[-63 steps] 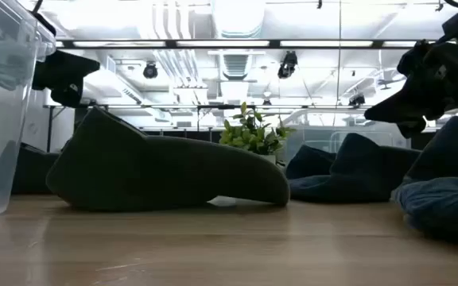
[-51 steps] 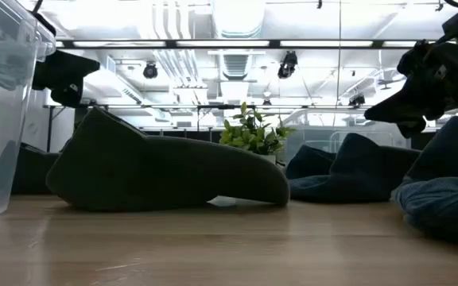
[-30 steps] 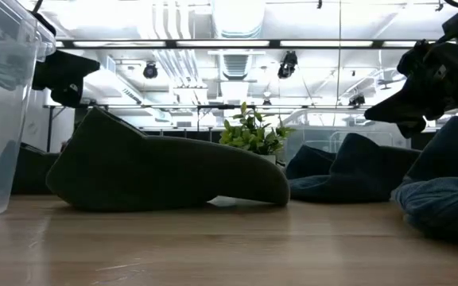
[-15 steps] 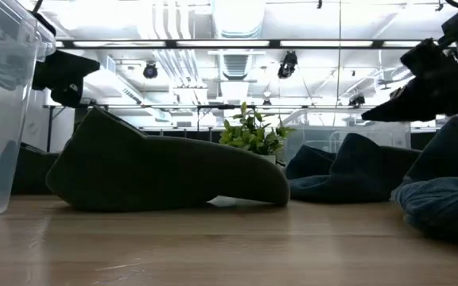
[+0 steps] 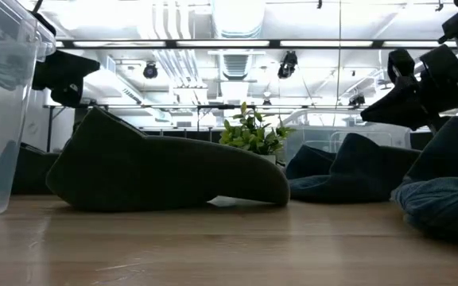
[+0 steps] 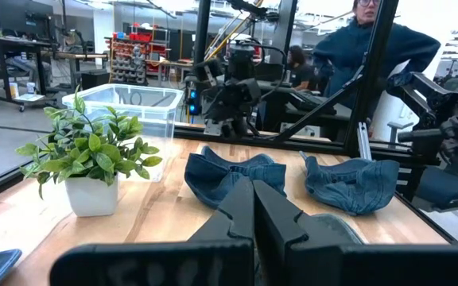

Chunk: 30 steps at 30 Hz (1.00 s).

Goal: Pick & Place hat
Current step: Put the middle blue cap into the top transparent bin

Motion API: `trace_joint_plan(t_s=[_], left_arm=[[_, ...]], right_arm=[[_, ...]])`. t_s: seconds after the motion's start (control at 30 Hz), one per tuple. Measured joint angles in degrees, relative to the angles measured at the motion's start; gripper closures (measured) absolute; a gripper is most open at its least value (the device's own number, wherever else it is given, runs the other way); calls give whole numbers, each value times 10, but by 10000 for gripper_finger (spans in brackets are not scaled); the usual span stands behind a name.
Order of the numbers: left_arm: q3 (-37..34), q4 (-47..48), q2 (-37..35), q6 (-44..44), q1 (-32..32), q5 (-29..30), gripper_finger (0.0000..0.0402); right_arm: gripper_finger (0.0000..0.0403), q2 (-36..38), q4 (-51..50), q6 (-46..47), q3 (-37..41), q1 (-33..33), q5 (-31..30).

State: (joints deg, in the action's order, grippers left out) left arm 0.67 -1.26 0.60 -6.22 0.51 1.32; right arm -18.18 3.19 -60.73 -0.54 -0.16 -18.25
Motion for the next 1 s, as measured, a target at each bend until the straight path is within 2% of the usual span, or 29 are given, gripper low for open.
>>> trace_joint_plan(t_s=[0.1, 0.2, 0.27, 0.43, 0.53, 0.7, 0.83, 1.0], left_arm=[[0, 0, 0, 0, 0, 0, 402], [0, 0, 0, 0, 0, 0, 402], [0, 0, 0, 0, 0, 0, 402], [0, 0, 0, 0, 0, 0, 402], [0, 0, 0, 0, 0, 0, 402], [0, 0, 0, 8, 0, 0, 402], [0, -2, 0, 68, 0, 1, 402], [0, -3, 0, 61, 0, 2, 402]], right_arm=[[374, -3, 0, -37, 0, 0, 0], [374, -4, 15, -4, 0, 0, 1], [374, -3, 40, 115, 0, 0, 13], [374, -3, 99, 537, 0, 0, 18], [374, -3, 99, 721, 0, 0, 16], [374, -3, 105, 786, 0, -2, -47], [374, -2, 142, 988, 0, -2, -45], [374, -3, 169, 1147, 0, -2, -30]])
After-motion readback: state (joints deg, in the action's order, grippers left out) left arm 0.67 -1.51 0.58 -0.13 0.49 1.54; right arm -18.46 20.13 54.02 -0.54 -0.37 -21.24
